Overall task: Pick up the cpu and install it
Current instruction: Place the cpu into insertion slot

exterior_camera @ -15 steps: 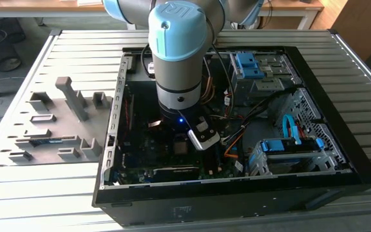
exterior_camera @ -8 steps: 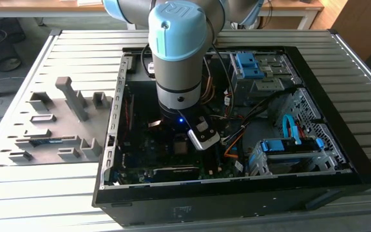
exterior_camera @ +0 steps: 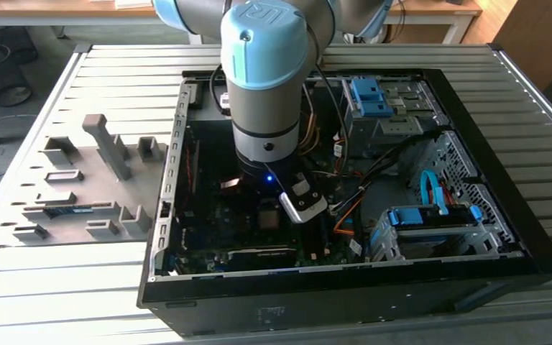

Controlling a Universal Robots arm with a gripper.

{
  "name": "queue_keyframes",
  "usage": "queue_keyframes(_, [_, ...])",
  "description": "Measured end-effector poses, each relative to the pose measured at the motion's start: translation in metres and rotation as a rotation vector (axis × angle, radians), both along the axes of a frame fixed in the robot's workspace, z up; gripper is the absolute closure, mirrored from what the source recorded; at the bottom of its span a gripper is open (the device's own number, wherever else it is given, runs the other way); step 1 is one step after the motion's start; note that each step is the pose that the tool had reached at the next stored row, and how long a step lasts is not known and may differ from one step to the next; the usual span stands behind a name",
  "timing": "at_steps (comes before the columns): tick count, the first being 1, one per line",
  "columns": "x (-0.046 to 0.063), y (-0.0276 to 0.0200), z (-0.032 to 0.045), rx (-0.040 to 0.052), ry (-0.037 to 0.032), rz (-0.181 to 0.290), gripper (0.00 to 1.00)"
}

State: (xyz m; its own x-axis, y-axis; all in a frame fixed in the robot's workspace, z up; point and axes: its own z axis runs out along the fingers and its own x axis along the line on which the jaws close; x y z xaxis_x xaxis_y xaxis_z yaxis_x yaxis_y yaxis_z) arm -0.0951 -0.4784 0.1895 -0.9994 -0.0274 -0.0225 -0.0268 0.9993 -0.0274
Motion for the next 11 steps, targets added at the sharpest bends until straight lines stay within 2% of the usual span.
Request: queue_keyframes(11, [0.0, -0.0006, -0.0008, -0.0005, 0.0003, -0.004, 0.53])
